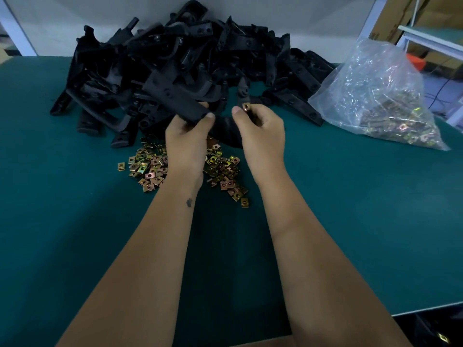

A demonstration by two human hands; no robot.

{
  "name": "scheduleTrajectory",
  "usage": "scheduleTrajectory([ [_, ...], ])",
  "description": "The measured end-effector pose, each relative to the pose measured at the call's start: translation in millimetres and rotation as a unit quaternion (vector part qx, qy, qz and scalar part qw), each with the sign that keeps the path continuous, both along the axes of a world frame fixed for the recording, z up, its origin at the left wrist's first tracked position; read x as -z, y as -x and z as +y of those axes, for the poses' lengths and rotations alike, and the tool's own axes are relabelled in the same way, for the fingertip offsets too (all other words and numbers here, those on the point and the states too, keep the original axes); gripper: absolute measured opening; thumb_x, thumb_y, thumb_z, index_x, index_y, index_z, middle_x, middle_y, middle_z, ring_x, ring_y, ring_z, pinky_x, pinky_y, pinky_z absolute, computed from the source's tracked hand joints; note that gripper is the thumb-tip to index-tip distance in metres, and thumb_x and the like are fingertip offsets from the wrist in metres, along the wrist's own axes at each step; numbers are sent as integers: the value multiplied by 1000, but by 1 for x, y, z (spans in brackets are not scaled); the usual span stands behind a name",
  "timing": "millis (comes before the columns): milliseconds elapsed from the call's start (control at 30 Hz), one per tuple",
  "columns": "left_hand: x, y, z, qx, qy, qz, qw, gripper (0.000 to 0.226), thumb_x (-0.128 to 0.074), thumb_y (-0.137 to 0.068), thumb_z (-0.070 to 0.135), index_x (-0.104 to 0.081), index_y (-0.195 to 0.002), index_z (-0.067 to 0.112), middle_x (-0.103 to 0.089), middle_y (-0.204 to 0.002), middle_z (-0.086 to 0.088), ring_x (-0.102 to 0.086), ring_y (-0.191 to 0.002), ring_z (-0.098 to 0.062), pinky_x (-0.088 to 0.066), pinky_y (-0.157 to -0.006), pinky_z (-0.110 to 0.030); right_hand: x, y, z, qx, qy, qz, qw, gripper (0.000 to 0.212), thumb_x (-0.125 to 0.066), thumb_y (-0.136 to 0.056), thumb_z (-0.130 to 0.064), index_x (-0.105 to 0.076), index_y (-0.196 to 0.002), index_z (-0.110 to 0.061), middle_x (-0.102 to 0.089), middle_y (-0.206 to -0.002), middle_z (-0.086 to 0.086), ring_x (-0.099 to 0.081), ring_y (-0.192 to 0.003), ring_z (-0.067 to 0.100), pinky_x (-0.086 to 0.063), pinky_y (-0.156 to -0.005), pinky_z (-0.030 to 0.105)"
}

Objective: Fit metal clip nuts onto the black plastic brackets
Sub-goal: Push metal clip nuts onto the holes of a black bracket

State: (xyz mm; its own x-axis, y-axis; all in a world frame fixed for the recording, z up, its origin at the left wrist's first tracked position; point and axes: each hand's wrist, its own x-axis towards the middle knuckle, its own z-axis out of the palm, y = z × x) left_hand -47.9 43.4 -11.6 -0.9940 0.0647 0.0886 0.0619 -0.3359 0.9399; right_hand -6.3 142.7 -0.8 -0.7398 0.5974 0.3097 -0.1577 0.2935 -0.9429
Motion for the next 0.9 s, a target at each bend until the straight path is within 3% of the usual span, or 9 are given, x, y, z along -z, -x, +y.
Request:
scheduleTrajectory([
  [133,-3,3,-4,-43,-69,-30,996,11,-64,-94,8,-63,-97,18,-71,-99,-3,-72,-87,-16,-57,-70,-24,1,1,0,-41,49,-33,997,9,-70,-86,-31,-67,-93,-27,-65,-85,-14,-61,-77,-2,-47,-67,16],
  [200,-5,2,-5,-51,-101,-37,993,9,-63,-94,9,-61,-94,18,-69,-93,-4,-71,-78,-13,-56,-68,-24,0,2,0,-43,121,-41,991,10,-72,-86,-26,-65,-93,-28,-68,-94,-5,-68,-87,12,-53,-72,25],
  [333,-8,-5,2,-37,-129,-61,989,12,-59,-98,20,-58,-108,14,-71,-95,-7,-72,-73,-14,-58,-70,-26,-7,0,2,-120,304,-2,945,12,-68,-89,-11,-65,-78,-14,-63,-73,1,-66,-63,15,-52,-56,22],
  [467,-10,-13,8,-17,-98,-69,993,18,-57,-99,27,-58,-114,17,-75,-101,-6,-74,-82,-18,-60,-76,-31,-10,-4,0,-142,418,66,895,18,-65,-88,1,-67,-75,-11,-67,-63,-1,-64,-60,9,-53,-59,19],
  [600,-16,-28,30,-21,-101,-95,990,9,-60,-97,28,-59,-105,26,-73,-101,3,-71,-81,-7,-56,-68,-21,-14,-12,-5,-116,449,48,885,11,-66,-89,-3,-67,-83,-12,-68,-65,0,-62,-56,11,-54,-55,23],
  [700,-25,-45,56,-11,-102,-112,988,8,-60,-96,21,-60,-97,29,-69,-100,5,-68,-85,-7,-55,-73,-22,-19,-22,1,-79,464,40,881,7,-66,-90,-8,-68,-89,-15,-71,-80,6,-67,-68,19,-57,-67,32],
  [767,-29,-56,72,4,-98,-126,987,12,-61,-96,18,-58,-92,29,-68,-92,6,-68,-75,-4,-54,-68,-21,-21,-33,10,-44,466,61,881,7,-65,-91,-8,-68,-94,-13,-72,-87,9,-68,-73,21,-58,-69,33],
  [900,-37,-84,106,57,-78,-121,988,4,-61,-95,15,-62,-97,19,-69,-81,4,-66,-58,-1,-51,-54,-15,-24,-68,40,6,456,102,884,6,-62,-94,-9,-64,-99,-8,-70,-68,6,-67,-56,17,-58,-63,30],
])
